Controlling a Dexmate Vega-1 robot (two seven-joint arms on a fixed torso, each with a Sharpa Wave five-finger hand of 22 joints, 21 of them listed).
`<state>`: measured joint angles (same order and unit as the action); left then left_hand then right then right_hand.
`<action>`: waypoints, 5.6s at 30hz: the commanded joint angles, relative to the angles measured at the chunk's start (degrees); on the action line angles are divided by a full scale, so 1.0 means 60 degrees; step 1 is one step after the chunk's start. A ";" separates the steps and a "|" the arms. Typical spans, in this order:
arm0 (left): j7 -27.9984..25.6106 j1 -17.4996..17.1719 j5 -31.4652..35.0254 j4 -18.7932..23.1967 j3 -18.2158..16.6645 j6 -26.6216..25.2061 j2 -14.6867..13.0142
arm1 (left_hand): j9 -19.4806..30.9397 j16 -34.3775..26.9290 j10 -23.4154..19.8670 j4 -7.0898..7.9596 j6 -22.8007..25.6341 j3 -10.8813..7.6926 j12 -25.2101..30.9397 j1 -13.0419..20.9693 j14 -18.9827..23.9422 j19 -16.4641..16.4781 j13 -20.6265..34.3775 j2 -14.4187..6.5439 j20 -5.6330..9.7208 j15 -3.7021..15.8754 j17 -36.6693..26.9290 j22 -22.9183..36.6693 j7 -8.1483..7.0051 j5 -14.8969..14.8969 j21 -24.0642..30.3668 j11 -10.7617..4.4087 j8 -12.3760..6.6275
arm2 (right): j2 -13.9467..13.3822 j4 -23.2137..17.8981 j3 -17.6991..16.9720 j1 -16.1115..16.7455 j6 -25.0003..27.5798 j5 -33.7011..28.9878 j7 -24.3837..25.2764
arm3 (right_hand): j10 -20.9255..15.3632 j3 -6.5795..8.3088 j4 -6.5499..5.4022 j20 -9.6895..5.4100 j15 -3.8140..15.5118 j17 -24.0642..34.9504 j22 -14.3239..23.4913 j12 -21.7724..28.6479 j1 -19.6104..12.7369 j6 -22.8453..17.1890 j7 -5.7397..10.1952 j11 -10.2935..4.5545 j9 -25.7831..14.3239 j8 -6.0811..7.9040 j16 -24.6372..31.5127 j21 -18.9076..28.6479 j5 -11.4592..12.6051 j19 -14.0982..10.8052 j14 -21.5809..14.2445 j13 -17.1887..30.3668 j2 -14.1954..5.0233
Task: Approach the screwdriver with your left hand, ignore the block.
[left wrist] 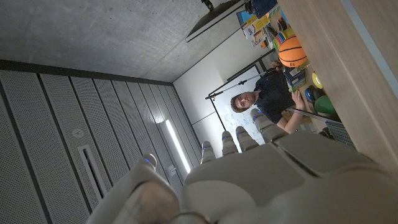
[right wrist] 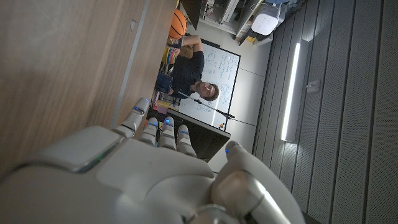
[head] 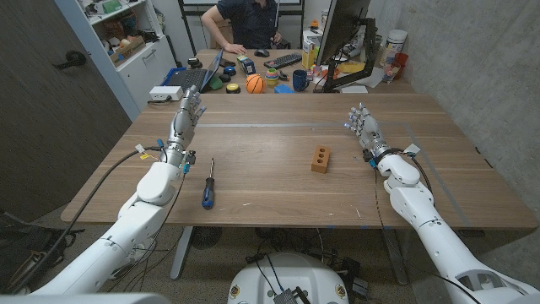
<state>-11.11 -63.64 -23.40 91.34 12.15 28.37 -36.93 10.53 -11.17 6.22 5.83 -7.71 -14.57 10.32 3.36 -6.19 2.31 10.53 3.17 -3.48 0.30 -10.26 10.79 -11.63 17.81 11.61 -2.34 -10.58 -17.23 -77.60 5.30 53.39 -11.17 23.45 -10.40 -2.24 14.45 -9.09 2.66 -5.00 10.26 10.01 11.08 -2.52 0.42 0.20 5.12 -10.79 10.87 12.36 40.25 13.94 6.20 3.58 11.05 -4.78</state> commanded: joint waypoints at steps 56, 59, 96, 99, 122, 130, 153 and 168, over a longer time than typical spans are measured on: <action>-0.0727 -0.2999 1.0532 0.4779 -0.2475 -0.3473 -0.2195 | 0.0073 -0.0113 0.3967 -0.1378 -0.3388 0.0162 0.0142 0.2254 -0.3619 -0.2793 0.0033 -0.0392 -0.0942 -0.0712 -0.0096 -0.0021 -0.0163 0.0355 0.0016 -0.0461 -0.0023 | 0.0141 0.0737 -0.0033 -0.0401 -0.0197 -0.0134 -0.0396 | -0.0021 -0.0252 -0.0032 0.0010 -0.0084 0.0052 0.0020 0.0025 0.0191 0.0021 -0.0064 -0.0061 -0.0028 0.0045 0.0011 -0.0208 0.0077 -0.0049 -0.0011 0.0032 -0.0067; -0.0491 -0.3188 1.0677 0.4931 -0.2568 -0.3732 -0.2231 | 0.0085 -0.0249 0.3700 -0.1567 -0.3400 0.0296 0.0210 0.2474 -0.3289 -0.2349 0.0033 -0.0147 -0.1040 -0.0820 -0.0090 -0.0028 -0.0165 0.0355 0.0139 -0.0322 -0.0080 | 0.0143 0.0767 -0.0022 -0.0436 -0.0194 -0.0142 -0.0399 | -0.0024 -0.0261 -0.0034 0.0014 -0.0082 0.0052 0.0020 0.0026 0.0195 0.0024 -0.0062 -0.0068 -0.0028 0.0043 0.0014 -0.0219 0.0079 -0.0049 -0.0019 0.0032 -0.0065; 0.3487 -0.3928 1.0222 0.5963 -0.2912 -0.6012 -0.2920 | 0.0158 -0.0895 0.1434 -0.2237 -0.1906 0.1516 0.0311 0.3984 0.0625 0.2031 0.0008 0.0778 -0.1482 -0.1460 -0.0005 -0.0095 -0.0179 0.0480 0.0567 0.0611 -0.0424 | 0.0243 0.0890 0.0097 -0.0550 -0.0335 -0.0155 -0.0474 | -0.0069 -0.0417 -0.0056 0.0140 -0.0207 0.0054 0.0022 0.0035 0.0263 0.0019 -0.0120 -0.0141 -0.0030 0.0041 0.0058 -0.0373 0.0105 -0.0070 -0.0153 0.0032 -0.0012; 0.3562 -0.3923 1.0214 0.5998 -0.2877 -0.6090 -0.2993 | 0.0170 -0.0865 0.1184 -0.2265 -0.1796 0.1574 0.0369 0.4150 0.0951 0.2370 0.0000 0.0757 -0.1484 -0.1483 0.0010 -0.0102 -0.0179 0.0501 0.0562 0.0767 -0.0446 | 0.0248 0.0876 0.0094 -0.0539 -0.0350 -0.0150 -0.0459 | -0.0088 -0.0434 -0.0060 0.0130 -0.0213 0.0054 0.0023 0.0041 0.0271 0.0022 -0.0121 -0.0128 -0.0030 0.0040 0.0058 -0.0386 0.0107 -0.0070 -0.0157 0.0032 -0.0006; 0.4716 -0.4095 0.9944 0.6292 -0.2809 -0.6962 -0.3697 | 0.0212 -0.0418 -0.0582 -0.2472 -0.0537 0.1718 0.0597 0.5723 0.2585 0.4245 -0.0049 0.0667 -0.1487 -0.1056 0.0052 -0.0149 -0.0180 0.0659 0.0351 0.0684 -0.0746 | 0.0209 0.0708 0.0065 -0.0432 -0.0382 -0.0169 -0.0292 | -0.0107 -0.0530 -0.0077 0.0123 -0.0233 0.0056 0.0025 0.0039 0.0308 0.0025 -0.0182 -0.0142 -0.0030 0.0038 0.0060 -0.0495 0.0127 -0.0028 -0.0178 0.0031 0.0009; 0.5021 -0.4192 0.9983 0.6405 -0.2838 -0.7279 -0.3908 | 0.0220 -0.0303 -0.1225 -0.2475 -0.0162 0.1755 0.0659 0.6173 0.2952 0.4492 -0.0055 0.0688 -0.1487 -0.0885 0.0051 -0.0148 -0.0179 0.0720 0.0203 0.0543 -0.0822 | 0.0181 0.0614 0.0028 -0.0356 -0.0339 -0.0144 -0.0228 | -0.0107 -0.0553 -0.0080 0.0118 -0.0228 0.0056 0.0025 0.0036 0.0312 0.0033 -0.0182 -0.0138 -0.0029 0.0035 0.0057 -0.0526 0.0134 -0.0013 -0.0177 0.0031 0.0007; 0.5494 -0.4037 1.0112 0.6609 -0.2474 -0.7979 -0.4395 | 0.0263 0.0023 -0.1897 -0.2537 0.1716 0.1328 0.0321 0.8200 0.3322 0.5139 -0.0051 0.0169 -0.1490 -0.0757 0.0029 -0.0142 -0.0182 0.0825 -0.0065 0.0265 -0.1319 | 0.0158 0.0562 -0.0063 -0.0255 -0.0401 -0.0084 -0.0154 | -0.0117 -0.0624 -0.0085 0.0089 -0.0233 0.0055 0.0027 0.0033 0.0320 0.0053 -0.0208 -0.0141 -0.0028 0.0028 0.0052 -0.0611 0.0156 -0.0002 -0.0181 0.0030 -0.0001; 0.5378 -0.4147 1.0037 0.6695 -0.2546 -0.8069 -0.4552 | 0.0253 0.0002 -0.1945 -0.2463 0.1920 0.1320 0.0278 0.8309 0.3436 0.5238 -0.0046 0.0130 -0.1483 -0.0551 0.0013 -0.0138 -0.0181 0.0756 -0.0061 0.0272 -0.1346 | 0.0146 0.0545 -0.0044 -0.0232 -0.0417 -0.0097 -0.0166 | -0.0115 -0.0663 -0.0086 0.0097 -0.0226 0.0054 0.0029 0.0028 0.0320 0.0063 -0.0213 -0.0170 -0.0027 0.0026 0.0049 -0.0656 0.0170 -0.0009 -0.0185 0.0029 -0.0009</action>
<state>21.36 -88.13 37.13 131.14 -2.97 -19.58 -63.45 11.86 -11.17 -5.09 -9.01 3.42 -6.57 12.10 52.44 14.22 33.26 10.13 3.98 -12.30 -3.45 -10.01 9.87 -12.59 22.45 11.19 -0.61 -18.24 -16.30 -74.22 5.01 51.87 -13.63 22.85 -11.44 -2.66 10.51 -9.58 3.17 -5.92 10.25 9.99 11.08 -1.01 0.72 -0.52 4.29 -10.77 10.87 12.36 36.43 14.61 5.68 2.65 11.04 -4.32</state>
